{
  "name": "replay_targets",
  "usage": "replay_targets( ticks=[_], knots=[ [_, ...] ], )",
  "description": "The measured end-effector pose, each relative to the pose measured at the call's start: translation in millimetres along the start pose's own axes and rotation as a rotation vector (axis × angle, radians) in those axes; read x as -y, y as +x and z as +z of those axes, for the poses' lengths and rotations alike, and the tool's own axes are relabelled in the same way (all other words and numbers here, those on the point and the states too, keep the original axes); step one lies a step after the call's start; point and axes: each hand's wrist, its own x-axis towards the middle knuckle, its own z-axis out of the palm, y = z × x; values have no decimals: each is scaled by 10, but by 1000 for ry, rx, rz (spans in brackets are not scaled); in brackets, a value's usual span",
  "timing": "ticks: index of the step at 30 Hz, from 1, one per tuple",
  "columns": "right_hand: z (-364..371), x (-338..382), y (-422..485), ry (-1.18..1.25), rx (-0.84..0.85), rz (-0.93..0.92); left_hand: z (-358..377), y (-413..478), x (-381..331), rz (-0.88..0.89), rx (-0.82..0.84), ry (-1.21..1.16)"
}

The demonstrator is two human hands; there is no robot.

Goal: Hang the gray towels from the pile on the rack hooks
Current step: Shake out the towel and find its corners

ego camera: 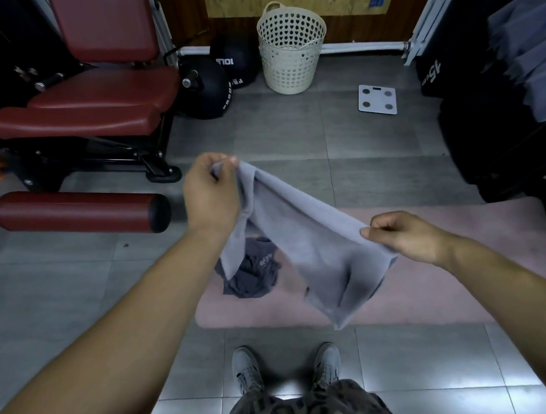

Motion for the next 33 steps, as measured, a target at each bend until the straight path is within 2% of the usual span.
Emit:
replay_targets(
  ticks=[3,5,7,10,15,19,23,26,28,30,33],
  knots=[
    [68,141,-28,123,-22,-86,96,-63,6,-100,228,38],
    [123,342,-60,217,-15,-149,176,-187,-55,-135,492,31],
    [154,521,-68,294,18,-197,241,-276,-75,-99,730,53],
    [136,729,-78,388,59,-207,285,-331,-79,-81,911,54],
    [67,802,-59,393,46,-202,338,-342,-71,-82,837,-1],
    [64,699,-26,318,92,-181,312,-268,-118,-131,781,-176],
    [-30,597,-36,223,98,-144,234,-115,-119,-244,510,-296],
    [-93,499,-5,232,108,-112,194,-68,-23,-295,293,-240],
    [-85,476,26,283,104,-133,178,-35,98,-308,210,-162],
    [-39,500,51,342,91,-174,153,-9,192,-289,237,-24],
    [68,610,81,450,90,-210,115,-37,188,-192,476,66]
  ],
)
